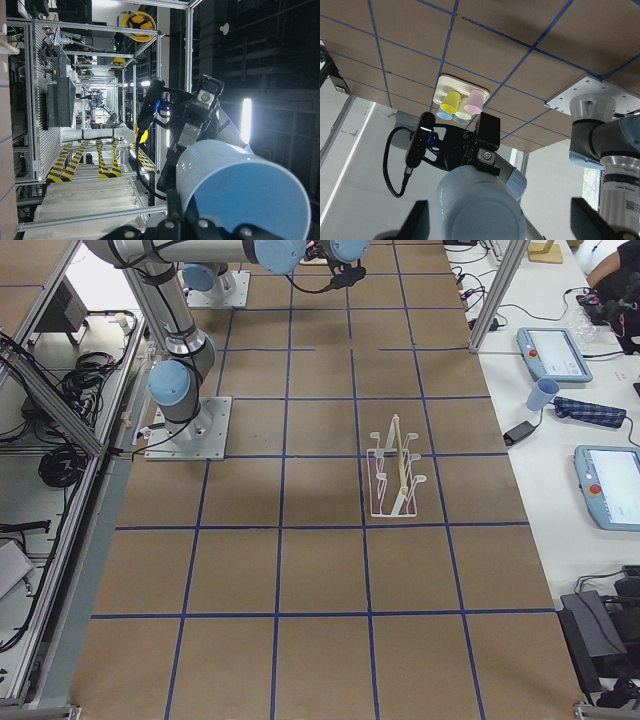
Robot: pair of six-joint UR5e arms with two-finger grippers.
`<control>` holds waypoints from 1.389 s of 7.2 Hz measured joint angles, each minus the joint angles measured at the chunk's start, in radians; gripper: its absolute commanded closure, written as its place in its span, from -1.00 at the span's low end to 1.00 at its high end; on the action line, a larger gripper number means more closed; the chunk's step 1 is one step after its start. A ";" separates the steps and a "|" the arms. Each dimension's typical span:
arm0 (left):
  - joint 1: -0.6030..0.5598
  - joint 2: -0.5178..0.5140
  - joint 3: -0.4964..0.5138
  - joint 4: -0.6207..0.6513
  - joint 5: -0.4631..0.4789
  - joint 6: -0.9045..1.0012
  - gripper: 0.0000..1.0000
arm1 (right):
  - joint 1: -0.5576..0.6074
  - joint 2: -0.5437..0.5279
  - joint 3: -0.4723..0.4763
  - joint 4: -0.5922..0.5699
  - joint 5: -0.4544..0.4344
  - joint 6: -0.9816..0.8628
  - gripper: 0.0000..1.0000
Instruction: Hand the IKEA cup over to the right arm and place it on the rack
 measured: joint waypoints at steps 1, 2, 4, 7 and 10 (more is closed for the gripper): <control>0.000 0.001 0.000 0.000 0.000 0.001 1.00 | 0.009 0.001 -0.002 0.006 0.012 0.000 -1.00; 0.000 0.002 0.001 0.000 0.001 0.001 1.00 | 0.013 0.001 -0.004 0.008 0.030 0.000 -1.00; 0.000 0.005 0.002 0.000 0.001 0.001 1.00 | 0.033 0.004 -0.006 0.005 0.070 0.000 -1.00; 0.000 0.007 0.002 0.000 0.001 0.001 1.00 | 0.067 0.008 -0.005 -0.002 0.100 -0.008 -0.81; 0.000 0.007 0.002 0.000 0.000 0.001 1.00 | 0.068 0.010 -0.007 -0.004 0.103 -0.012 0.01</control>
